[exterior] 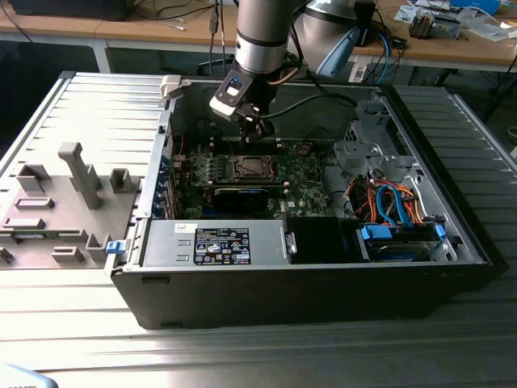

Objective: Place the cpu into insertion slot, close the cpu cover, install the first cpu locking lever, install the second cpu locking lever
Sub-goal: 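Install the first cpu locking lever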

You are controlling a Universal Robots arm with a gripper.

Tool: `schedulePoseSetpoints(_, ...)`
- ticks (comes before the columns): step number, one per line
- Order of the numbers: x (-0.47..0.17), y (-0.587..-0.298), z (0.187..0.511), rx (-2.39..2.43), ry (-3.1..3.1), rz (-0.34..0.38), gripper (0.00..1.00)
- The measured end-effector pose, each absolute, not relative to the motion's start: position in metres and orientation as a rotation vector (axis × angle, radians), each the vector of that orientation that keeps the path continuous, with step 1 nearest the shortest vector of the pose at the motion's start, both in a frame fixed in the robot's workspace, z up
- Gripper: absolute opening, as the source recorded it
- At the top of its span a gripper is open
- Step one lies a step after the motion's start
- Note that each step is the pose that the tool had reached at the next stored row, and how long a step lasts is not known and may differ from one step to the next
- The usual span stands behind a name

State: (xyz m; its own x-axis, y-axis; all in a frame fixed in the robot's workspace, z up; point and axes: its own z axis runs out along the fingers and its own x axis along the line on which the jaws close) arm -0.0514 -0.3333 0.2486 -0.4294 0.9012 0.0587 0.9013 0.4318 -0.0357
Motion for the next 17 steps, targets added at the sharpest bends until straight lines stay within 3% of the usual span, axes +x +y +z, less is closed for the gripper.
schedulePoseSetpoints(17, -0.0514, -0.3333, 0.2485, -1.576, -2.638, 0.001, 0.11)
